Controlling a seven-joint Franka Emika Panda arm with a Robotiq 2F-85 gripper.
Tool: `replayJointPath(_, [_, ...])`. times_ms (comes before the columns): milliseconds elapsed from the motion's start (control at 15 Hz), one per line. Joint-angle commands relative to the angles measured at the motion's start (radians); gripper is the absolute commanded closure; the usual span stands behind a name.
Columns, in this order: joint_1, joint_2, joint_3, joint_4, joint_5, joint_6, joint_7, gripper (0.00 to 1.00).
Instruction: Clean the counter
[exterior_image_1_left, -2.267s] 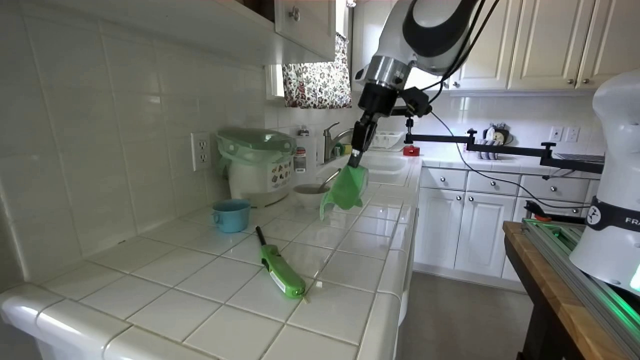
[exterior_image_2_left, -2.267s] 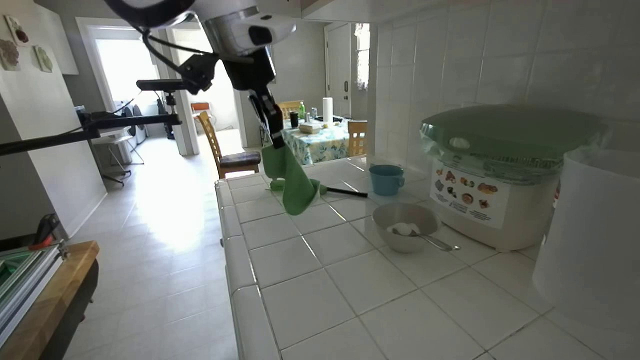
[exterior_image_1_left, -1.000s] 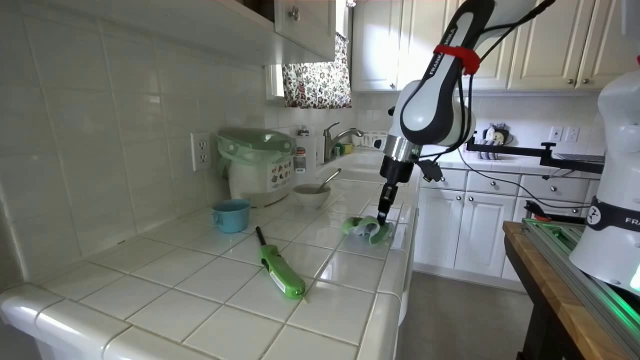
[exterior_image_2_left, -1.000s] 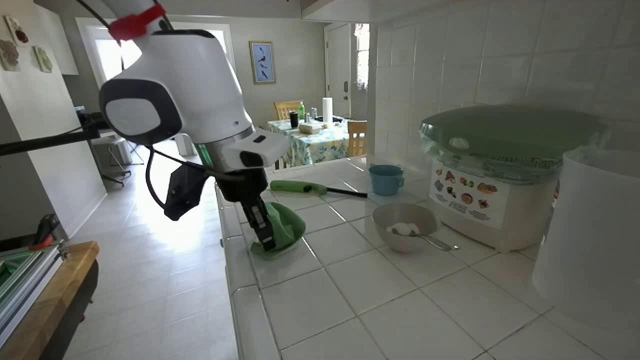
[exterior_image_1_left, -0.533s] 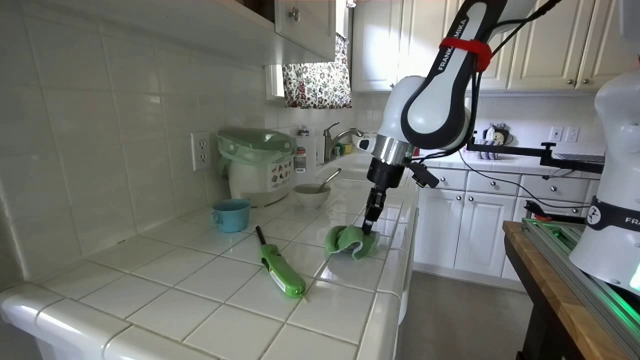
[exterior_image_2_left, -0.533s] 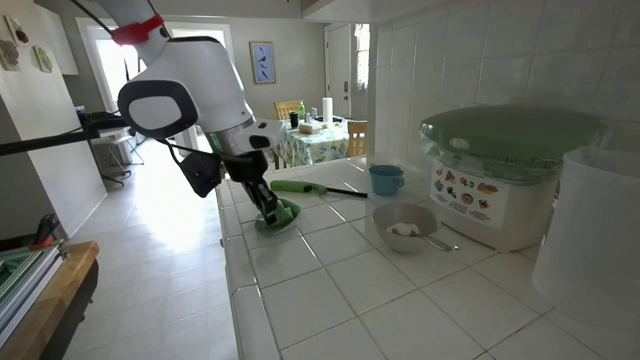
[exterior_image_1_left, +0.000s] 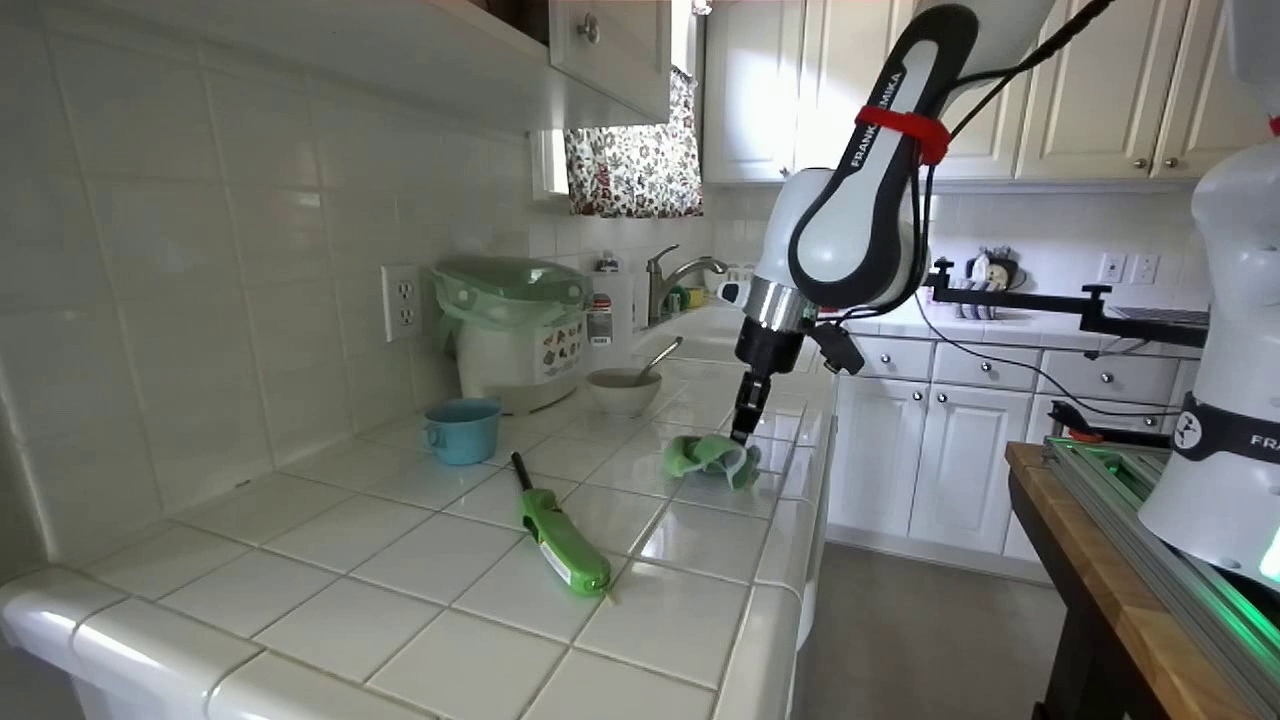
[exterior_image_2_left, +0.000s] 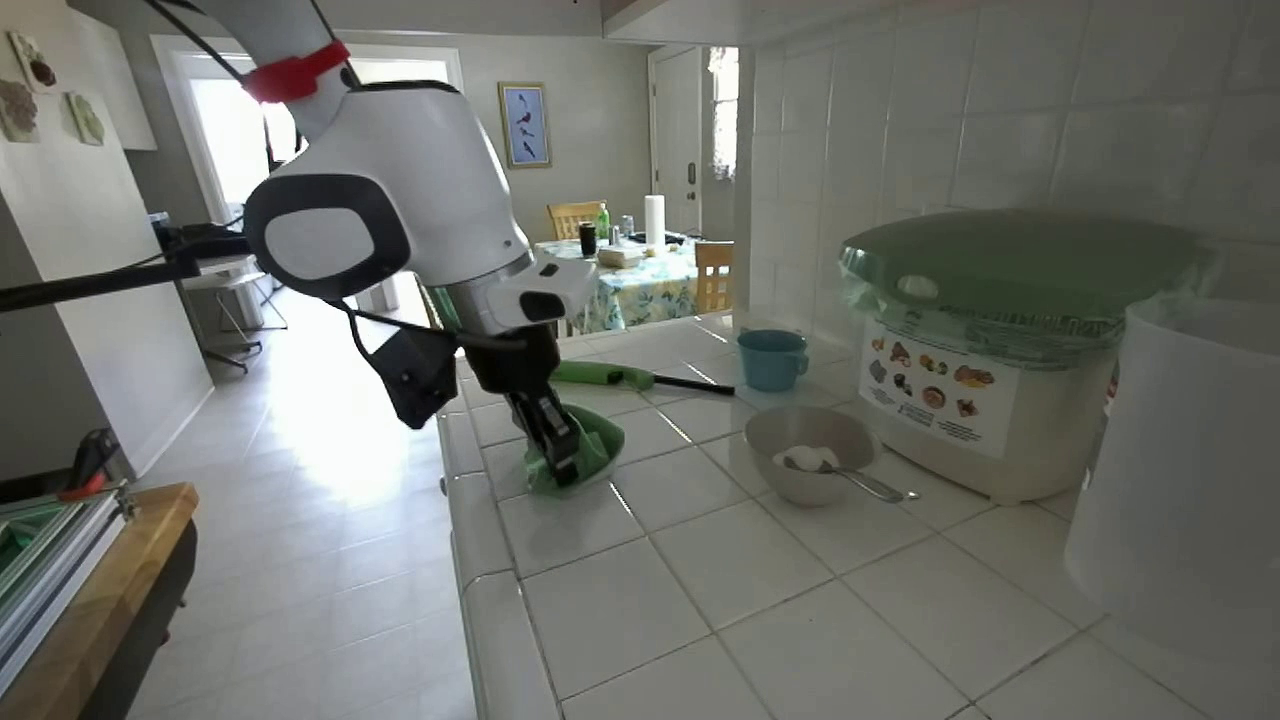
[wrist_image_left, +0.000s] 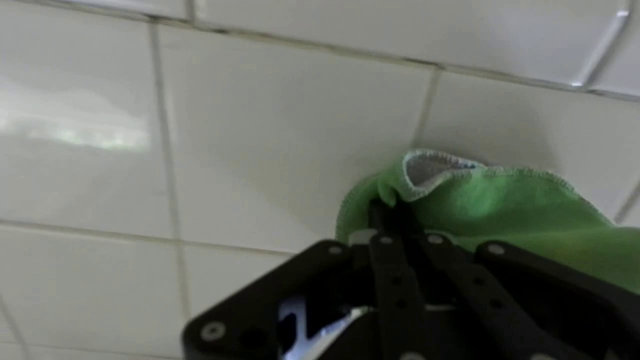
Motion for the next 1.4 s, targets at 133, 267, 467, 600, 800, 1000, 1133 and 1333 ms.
replayJointPath(133, [-0.126, 0.02, -0.108, 0.029, -0.047, -0.01, -0.043, 0.99])
replayJointPath(267, [-0.143, 0.02, -0.092, 0.031, -0.052, -0.008, -0.034, 0.99])
replayJointPath(467, [-0.112, 0.014, -0.022, 0.029, -0.044, -0.006, -0.01, 0.99])
replayJointPath(600, [-0.087, 0.014, 0.044, 0.035, -0.039, -0.013, 0.009, 0.99])
replayJointPath(800, [-0.046, 0.019, 0.1, 0.038, -0.048, -0.013, 0.035, 0.99])
replayJointPath(1000, [-0.051, 0.023, 0.074, 0.039, -0.064, -0.016, 0.03, 0.99])
replayJointPath(1133, [-0.075, 0.029, 0.016, 0.038, -0.076, -0.025, 0.022, 0.99])
replayJointPath(1333, [-0.132, 0.045, -0.087, 0.054, -0.075, -0.033, 0.022, 0.99])
